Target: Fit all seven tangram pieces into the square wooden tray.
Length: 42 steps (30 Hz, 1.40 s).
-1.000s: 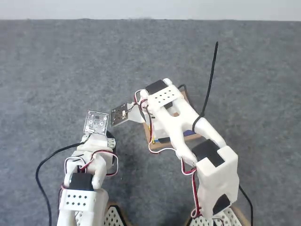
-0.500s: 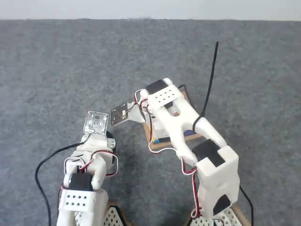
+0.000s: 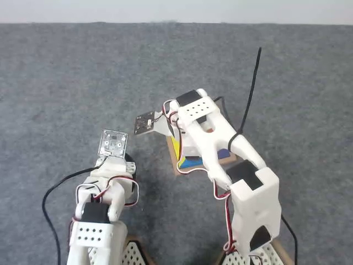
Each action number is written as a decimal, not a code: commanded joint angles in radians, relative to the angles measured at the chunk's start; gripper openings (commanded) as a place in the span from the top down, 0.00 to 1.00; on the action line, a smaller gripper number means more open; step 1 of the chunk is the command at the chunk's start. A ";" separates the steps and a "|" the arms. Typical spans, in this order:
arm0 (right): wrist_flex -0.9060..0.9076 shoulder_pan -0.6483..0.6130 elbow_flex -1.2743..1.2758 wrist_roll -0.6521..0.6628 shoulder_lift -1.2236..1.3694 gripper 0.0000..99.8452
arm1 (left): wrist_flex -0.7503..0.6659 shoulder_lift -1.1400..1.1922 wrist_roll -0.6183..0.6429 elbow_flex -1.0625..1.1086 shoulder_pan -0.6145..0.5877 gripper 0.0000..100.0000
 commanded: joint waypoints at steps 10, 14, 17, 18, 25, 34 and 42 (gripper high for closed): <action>-0.005 0.018 -0.112 -0.129 -0.085 0.85 | 0.000 -0.012 0.005 -0.019 -0.003 0.99; 0.062 0.012 -0.109 -0.160 -0.260 0.85 | 0.000 -0.012 0.005 -0.019 -0.003 0.99; 0.091 0.010 -0.058 -0.230 -0.435 0.85 | 0.000 -0.012 0.005 -0.019 -0.003 0.99; 0.081 0.010 -0.002 -0.249 -0.499 0.85 | 0.000 -0.012 0.005 -0.019 -0.003 0.99; -0.433 0.021 0.657 -0.433 -0.737 0.85 | 0.000 -0.012 0.005 -0.019 -0.003 0.99; -0.527 0.015 0.750 -0.459 -0.657 0.85 | 0.000 -0.012 0.006 -0.019 -0.003 0.99; -0.591 0.018 0.747 -0.459 -0.516 0.85 | 0.000 -0.012 0.006 -0.019 -0.003 0.99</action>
